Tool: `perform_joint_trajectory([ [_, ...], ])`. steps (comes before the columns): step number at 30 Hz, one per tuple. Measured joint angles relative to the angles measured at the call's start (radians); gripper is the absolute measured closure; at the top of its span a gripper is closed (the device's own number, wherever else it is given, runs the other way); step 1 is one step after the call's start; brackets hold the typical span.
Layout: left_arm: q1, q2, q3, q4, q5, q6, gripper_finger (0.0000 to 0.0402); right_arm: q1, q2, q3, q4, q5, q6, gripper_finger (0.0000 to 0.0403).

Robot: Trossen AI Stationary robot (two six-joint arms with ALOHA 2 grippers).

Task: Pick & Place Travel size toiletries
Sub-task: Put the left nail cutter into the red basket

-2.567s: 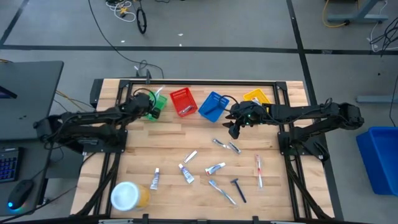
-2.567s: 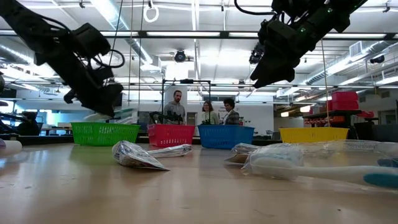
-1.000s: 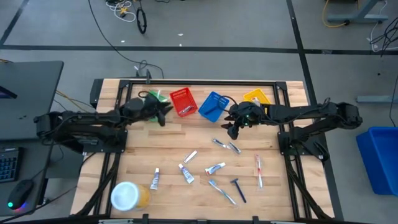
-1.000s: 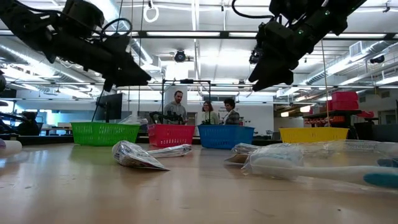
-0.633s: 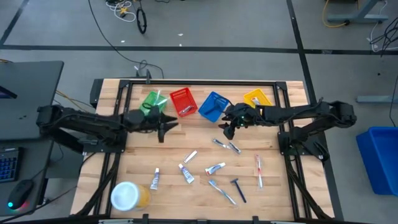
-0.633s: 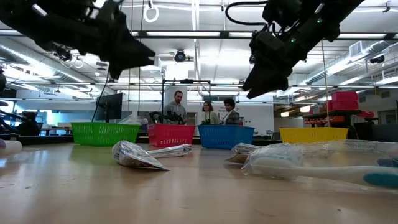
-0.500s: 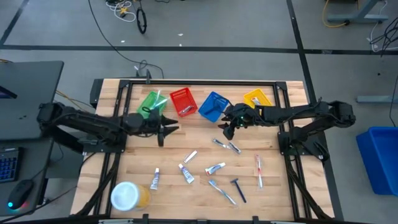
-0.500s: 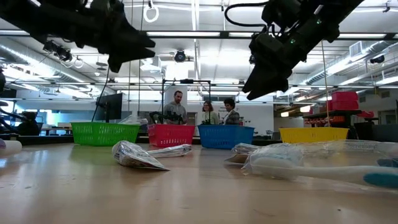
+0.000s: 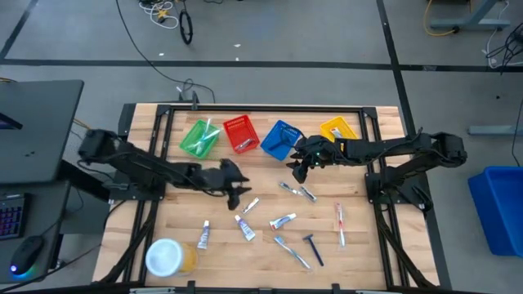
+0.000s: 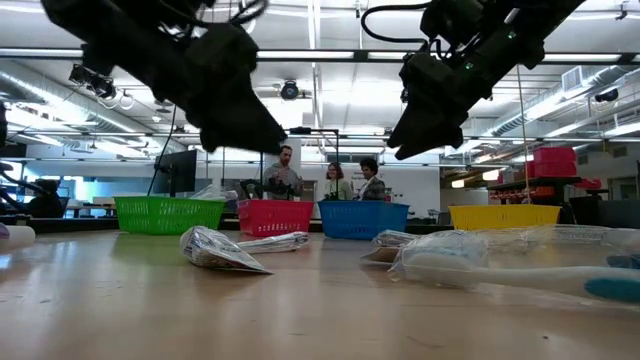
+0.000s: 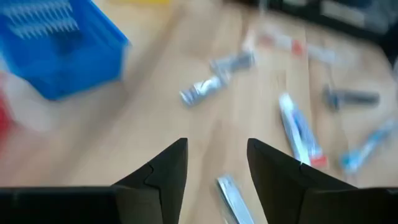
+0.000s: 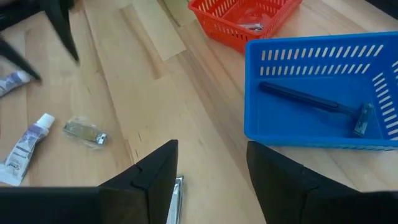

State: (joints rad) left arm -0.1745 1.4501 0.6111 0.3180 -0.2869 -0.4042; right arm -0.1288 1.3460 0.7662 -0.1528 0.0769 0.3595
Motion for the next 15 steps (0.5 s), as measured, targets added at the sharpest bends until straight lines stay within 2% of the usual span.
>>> perform_joint_trajectory([
  [8, -0.036, 0.249, 0.167, -0.06, 0.086, -0.029, 0.0207, 0.0, 0.0, 0.0, -0.004, 0.0, 0.0, 0.0204],
  [15, -0.082, 0.352, 0.246, -0.25, -0.034, -0.074, 0.0182, 0.0, 0.0, 0.0, -0.007, 0.0, 0.002, 0.0216],
])
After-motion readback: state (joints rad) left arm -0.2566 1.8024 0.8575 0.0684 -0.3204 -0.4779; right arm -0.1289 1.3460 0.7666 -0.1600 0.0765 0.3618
